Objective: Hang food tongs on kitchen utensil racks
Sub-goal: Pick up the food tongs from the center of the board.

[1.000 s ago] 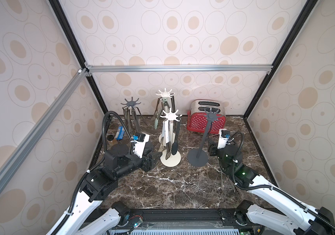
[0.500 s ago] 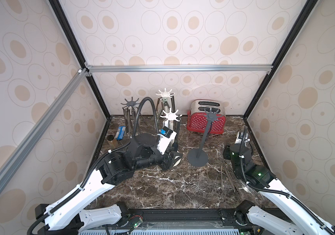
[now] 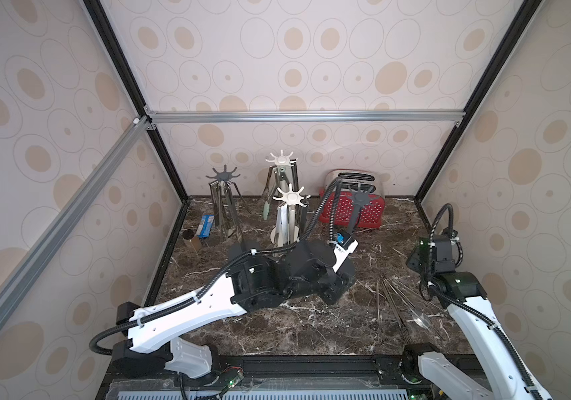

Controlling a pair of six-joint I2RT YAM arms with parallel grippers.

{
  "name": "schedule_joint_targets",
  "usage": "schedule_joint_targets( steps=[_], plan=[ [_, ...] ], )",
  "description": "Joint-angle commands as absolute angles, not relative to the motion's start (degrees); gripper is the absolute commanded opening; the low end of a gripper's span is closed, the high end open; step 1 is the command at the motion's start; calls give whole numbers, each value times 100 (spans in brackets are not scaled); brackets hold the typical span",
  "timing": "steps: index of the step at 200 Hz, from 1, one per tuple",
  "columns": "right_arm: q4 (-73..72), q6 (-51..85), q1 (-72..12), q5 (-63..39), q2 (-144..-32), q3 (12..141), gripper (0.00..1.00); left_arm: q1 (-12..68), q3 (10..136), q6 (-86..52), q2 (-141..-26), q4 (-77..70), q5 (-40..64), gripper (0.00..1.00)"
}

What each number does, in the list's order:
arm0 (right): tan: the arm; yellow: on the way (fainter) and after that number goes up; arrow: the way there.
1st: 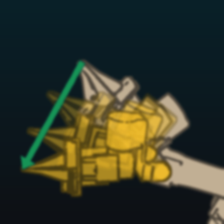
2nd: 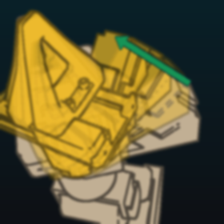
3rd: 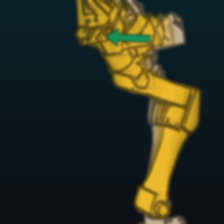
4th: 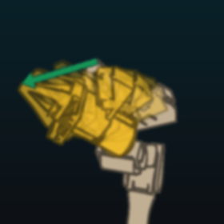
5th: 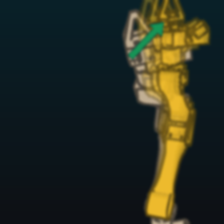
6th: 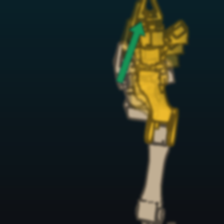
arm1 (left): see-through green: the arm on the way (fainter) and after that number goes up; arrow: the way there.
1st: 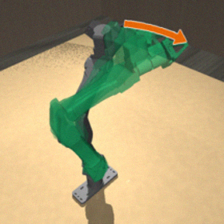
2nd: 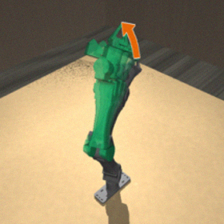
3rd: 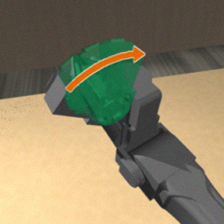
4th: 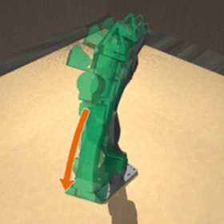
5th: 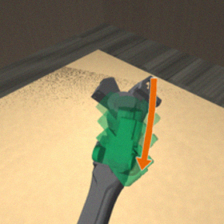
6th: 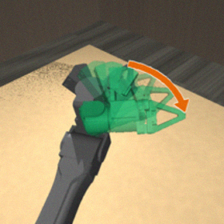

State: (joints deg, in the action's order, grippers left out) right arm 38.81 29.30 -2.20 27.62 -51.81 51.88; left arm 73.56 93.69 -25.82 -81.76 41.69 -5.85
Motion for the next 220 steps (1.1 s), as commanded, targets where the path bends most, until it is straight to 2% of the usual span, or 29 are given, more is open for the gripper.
schedule_joint_targets(
  steps=[1, 62, 88, 145, 220],
  plan=[
    [4208, 2990, 284, 2295, -5179, 5384, 66, 7649, 9762, -3208, -8614, 4260, -1031, 48],
    [4250, 2918, 1188, 1763, -4975, 5414, 67, 8082, 10623, -4310, -10341, 4461, -1328, 48],
    [4357, 2925, 1223, 1819, -4959, 5593, 71, 8095, 11141, -4627, -11200, 4683, -1310, 48],
    [4406, 2874, 1247, 1900, -4794, 5692, 71, 8086, 12320, -4960, -12720, 5258, -1729, 51],
    [4377, 2865, 1272, 1605, -4739, 5625, 71, 7912, 12833, -5038, -13796, 5029, -1650, 49]
  ],
)
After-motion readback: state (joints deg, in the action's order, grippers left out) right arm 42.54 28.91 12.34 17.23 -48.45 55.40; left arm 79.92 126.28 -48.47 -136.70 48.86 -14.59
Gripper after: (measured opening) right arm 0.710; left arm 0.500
